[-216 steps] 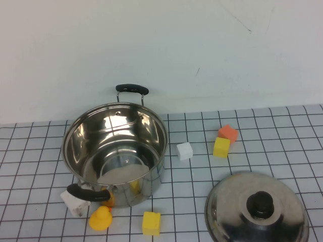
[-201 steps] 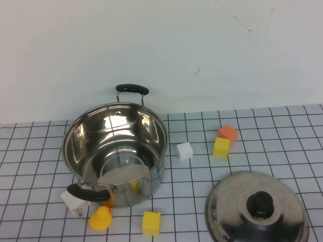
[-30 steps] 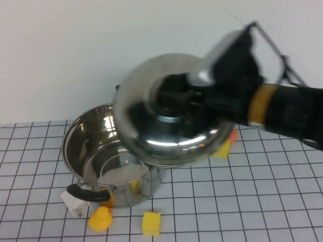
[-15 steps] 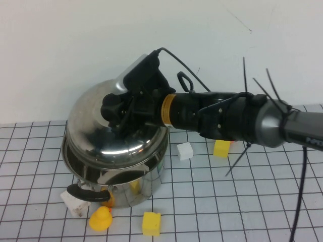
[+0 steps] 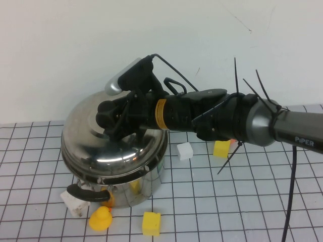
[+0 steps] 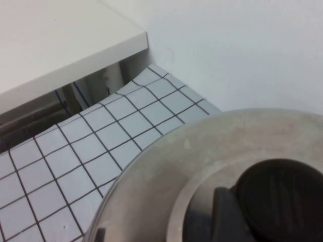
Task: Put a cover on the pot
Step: Place the pot lid on the pot
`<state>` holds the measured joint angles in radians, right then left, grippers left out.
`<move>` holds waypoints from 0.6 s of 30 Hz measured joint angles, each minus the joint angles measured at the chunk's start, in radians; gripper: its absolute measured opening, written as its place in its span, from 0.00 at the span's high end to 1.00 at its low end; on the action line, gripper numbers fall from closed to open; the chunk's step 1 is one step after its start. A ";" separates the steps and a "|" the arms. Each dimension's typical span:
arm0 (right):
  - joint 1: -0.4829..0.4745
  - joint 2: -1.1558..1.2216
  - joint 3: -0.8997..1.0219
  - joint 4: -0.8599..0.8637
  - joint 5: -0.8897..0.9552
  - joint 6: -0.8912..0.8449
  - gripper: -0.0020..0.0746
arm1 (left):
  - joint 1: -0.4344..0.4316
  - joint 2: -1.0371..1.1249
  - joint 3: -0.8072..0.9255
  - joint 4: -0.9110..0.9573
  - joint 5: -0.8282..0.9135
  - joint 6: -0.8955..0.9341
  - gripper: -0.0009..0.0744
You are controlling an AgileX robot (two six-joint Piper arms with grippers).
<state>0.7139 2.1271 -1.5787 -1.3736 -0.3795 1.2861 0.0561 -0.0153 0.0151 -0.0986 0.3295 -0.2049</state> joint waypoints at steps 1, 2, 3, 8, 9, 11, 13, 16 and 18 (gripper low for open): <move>0.000 0.002 0.000 -0.005 0.000 0.005 0.51 | 0.000 0.000 0.000 0.000 0.000 0.000 0.99; 0.001 0.008 0.000 -0.007 0.000 0.007 0.51 | 0.000 0.000 0.000 0.000 0.000 0.000 0.99; 0.001 0.013 0.000 -0.009 -0.003 0.011 0.51 | 0.000 0.000 0.000 0.000 0.000 0.000 0.99; 0.002 0.029 -0.002 -0.011 -0.003 0.013 0.51 | 0.000 0.000 0.000 0.000 0.000 -0.002 0.99; 0.002 0.033 -0.002 -0.013 -0.003 0.016 0.51 | 0.000 0.000 0.000 0.000 0.000 -0.004 0.99; 0.002 0.035 -0.002 -0.020 -0.001 0.020 0.51 | 0.000 0.000 0.000 0.000 0.000 -0.004 0.99; 0.002 0.035 -0.002 -0.031 0.000 0.033 0.51 | 0.000 0.000 0.000 0.000 0.000 -0.004 0.99; 0.002 0.035 -0.004 -0.038 0.000 0.046 0.51 | 0.000 0.000 0.000 0.000 0.000 -0.004 0.99; 0.002 0.035 -0.005 -0.041 0.000 0.050 0.51 | 0.000 0.000 0.000 0.000 0.000 -0.004 0.99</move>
<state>0.7163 2.1621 -1.5832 -1.4144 -0.3791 1.3359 0.0561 -0.0153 0.0151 -0.0986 0.3295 -0.2089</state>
